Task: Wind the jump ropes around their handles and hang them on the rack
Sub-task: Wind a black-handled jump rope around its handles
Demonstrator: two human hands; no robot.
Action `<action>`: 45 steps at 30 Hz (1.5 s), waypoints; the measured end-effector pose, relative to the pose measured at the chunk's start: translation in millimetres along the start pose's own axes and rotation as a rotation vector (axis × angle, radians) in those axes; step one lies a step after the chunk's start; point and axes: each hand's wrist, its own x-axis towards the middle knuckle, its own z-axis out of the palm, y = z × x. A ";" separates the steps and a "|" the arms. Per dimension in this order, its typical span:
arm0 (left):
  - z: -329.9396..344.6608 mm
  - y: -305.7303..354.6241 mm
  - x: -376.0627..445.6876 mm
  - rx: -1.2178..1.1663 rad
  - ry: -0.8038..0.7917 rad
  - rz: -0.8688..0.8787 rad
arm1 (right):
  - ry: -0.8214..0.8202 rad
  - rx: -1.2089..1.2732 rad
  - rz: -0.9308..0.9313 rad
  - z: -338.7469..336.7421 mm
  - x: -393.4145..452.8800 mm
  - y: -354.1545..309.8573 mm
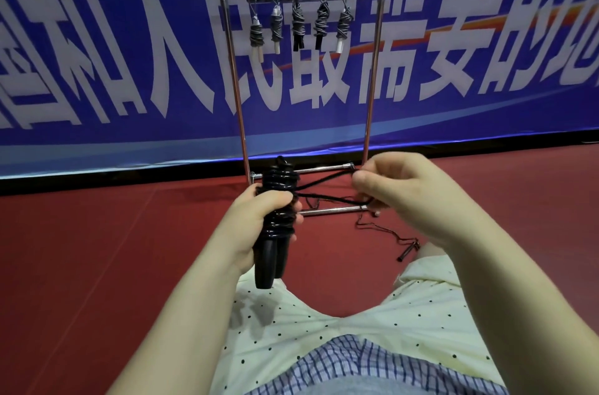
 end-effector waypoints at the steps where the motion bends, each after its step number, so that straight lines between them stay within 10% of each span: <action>1: 0.1 -2.8 1.7 -0.013 -0.015 -0.034 | 0.027 0.065 -0.024 1.7 0.0 -1.1; 14: 28.9 -18.0 -5.5 -0.077 -0.179 -0.062 | 0.188 1.150 -0.093 58.5 14.9 -3.1; 45: 34.4 0.8 -28.3 -0.295 -0.323 -0.103 | 0.119 0.893 -0.211 45.6 6.6 -15.8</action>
